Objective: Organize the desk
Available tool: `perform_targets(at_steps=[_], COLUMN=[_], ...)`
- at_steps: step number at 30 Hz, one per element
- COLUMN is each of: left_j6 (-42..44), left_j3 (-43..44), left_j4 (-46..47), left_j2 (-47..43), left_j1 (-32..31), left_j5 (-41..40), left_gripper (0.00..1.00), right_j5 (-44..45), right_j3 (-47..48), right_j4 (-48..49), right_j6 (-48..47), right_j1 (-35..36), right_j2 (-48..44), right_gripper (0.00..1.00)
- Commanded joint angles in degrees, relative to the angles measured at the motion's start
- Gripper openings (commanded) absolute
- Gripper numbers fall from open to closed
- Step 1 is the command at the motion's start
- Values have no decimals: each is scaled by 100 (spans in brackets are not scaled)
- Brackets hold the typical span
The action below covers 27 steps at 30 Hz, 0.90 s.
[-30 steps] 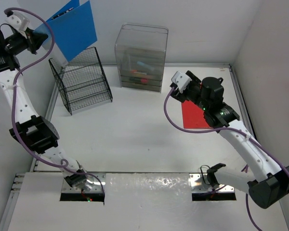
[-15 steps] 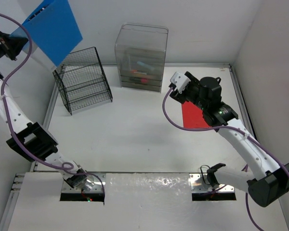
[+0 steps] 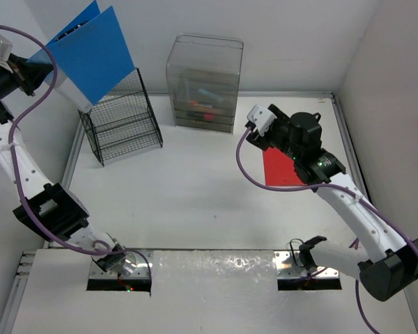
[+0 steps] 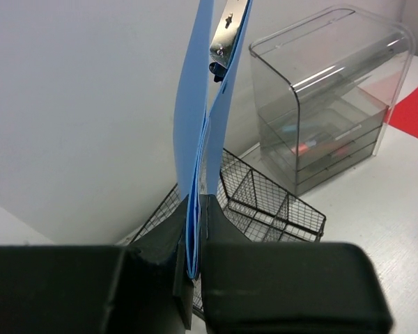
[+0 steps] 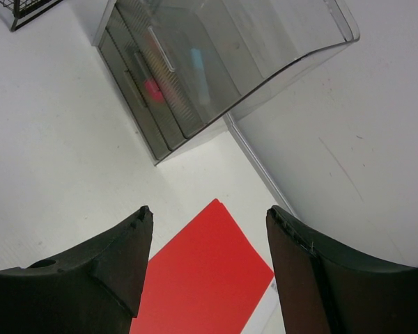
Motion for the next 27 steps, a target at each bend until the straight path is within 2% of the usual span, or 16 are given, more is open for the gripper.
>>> perform_targets(at_steps=[1,3,4,5,7,8,13,22,27], left_j6=[527,1142,1449,2200,2794,2979,2717,3910,4080], left_j3=[138,295,584,752,1025,991,903,947,1253], left_j4=[-15,-620,-1310,-1717,-2456,-2451,-1880,-2441,-2468], left_j2=[-15,126,205,275,434,451,539,618,811], left_j1=[-7,-60,-191,-296,-655,-710,-833,-1018,-1044], left_j5=[-304,-612,-770,-963,-1701,-1807,-1853,-1141,-728], left_gripper=[0,0,0,0,0,0,0,0,0], right_j5=[-30,-48,-56,-65,-65,-74,-83,-127,-179], right_j3=[-64,-91,-91,-82,-91,-100,-100,-91,-3], right_j4=[91,91,91,100,109,109,47,-58,-137], right_j6=[0,8,8,8,0,8,-27,-71,-62], right_j1=[23,23,23,23,23,23,23,23,32], right_j2=[-172,-189,-189,-189,-181,-172,-137,-49,30], right_gripper=[65,65,65,65,65,65,65,65,65])
